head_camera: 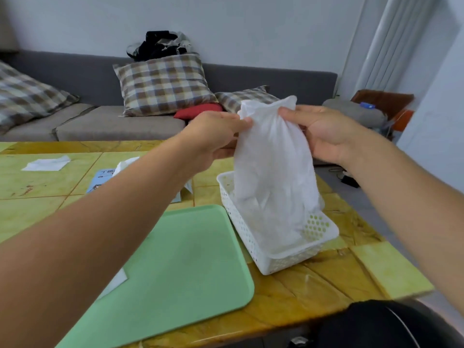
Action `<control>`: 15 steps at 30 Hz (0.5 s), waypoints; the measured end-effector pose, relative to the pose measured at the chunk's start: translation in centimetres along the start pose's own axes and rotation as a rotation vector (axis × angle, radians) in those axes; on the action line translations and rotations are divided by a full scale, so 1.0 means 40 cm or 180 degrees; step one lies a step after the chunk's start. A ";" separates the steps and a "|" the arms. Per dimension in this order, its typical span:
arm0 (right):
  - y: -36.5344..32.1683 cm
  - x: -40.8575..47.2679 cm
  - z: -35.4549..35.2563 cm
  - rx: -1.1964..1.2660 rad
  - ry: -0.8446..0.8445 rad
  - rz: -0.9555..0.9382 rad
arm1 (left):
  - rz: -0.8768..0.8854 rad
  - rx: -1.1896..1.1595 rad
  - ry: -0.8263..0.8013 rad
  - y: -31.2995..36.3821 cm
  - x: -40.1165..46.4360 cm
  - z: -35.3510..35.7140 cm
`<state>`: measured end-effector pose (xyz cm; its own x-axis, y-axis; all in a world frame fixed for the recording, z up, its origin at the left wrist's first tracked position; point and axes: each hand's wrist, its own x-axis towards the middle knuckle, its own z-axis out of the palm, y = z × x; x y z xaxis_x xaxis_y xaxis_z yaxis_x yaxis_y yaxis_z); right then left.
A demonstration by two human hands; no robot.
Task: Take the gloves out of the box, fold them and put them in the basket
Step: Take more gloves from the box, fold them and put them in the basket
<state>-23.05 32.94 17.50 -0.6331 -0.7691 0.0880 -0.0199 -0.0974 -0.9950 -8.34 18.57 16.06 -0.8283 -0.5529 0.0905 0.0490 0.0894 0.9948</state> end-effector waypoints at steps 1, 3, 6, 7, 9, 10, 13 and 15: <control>-0.007 0.029 -0.007 0.0027 0.0008 -0.0145 | 0.0124 -0.0003 0.0033 0.009 0.025 0.002; -0.020 0.081 -0.031 -0.0091 0.0046 -0.0509 | 0.0445 0.0010 0.0038 0.025 0.071 0.007; 0.011 0.120 -0.081 -0.0339 0.0007 -0.0858 | 0.0701 0.0228 -0.0133 -0.006 0.113 0.014; 0.042 0.118 -0.099 -0.0392 -0.0061 -0.0880 | 0.0722 0.0416 -0.0215 -0.042 0.121 0.015; 0.135 0.101 -0.139 -0.0770 -0.0204 -0.0776 | 0.0678 0.0965 -0.0394 -0.140 0.129 0.014; 0.186 0.083 -0.159 -0.1121 -0.0304 -0.0661 | 0.0648 0.1287 -0.0533 -0.194 0.120 0.015; 0.312 0.025 -0.206 -0.1926 -0.0732 -0.0316 | 0.0672 0.2073 -0.0998 -0.318 0.080 0.023; 0.341 -0.010 -0.210 -0.2281 -0.0935 -0.0334 | 0.0841 0.2476 -0.1259 -0.339 0.052 0.037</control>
<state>-29.57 37.22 3.49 -0.3714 -0.9239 0.0925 -0.6267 0.1759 -0.7591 -11.55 17.44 2.71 -0.9816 -0.1235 0.1454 -0.0072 0.7857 0.6186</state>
